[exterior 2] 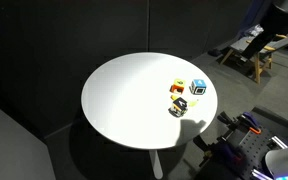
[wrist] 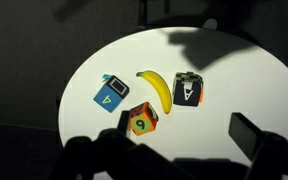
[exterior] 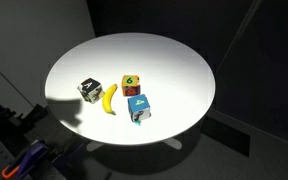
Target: Pick up the block with the number four on it and move it to the left side of the table
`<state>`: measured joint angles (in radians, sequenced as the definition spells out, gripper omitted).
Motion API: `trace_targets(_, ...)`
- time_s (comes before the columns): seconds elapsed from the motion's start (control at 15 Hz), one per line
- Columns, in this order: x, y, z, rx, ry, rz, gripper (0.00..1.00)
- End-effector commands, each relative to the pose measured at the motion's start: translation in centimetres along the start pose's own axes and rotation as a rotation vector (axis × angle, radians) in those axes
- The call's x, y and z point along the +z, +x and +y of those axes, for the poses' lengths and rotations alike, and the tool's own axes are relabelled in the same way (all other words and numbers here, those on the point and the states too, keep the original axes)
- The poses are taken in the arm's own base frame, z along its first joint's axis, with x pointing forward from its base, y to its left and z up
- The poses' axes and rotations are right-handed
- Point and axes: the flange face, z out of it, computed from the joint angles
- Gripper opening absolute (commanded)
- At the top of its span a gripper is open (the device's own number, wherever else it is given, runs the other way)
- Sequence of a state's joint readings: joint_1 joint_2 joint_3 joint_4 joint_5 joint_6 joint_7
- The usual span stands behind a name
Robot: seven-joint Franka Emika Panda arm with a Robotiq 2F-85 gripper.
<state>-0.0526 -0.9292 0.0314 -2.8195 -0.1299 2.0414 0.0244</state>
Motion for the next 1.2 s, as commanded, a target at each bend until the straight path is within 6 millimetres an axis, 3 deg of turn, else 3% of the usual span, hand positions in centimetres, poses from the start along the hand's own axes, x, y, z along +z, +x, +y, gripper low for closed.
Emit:
trace_targets(0.0,0.1,0.0,0.0,-0.001,0.0,-0.005,1.0)
trace_targets(0.53,0.2,0.1,0.0,-0.001,0.001,-0.011,1.0)
trace_targets(1.13,-2.1,3.8,1.2,0.036,0.096,0.019,1.0)
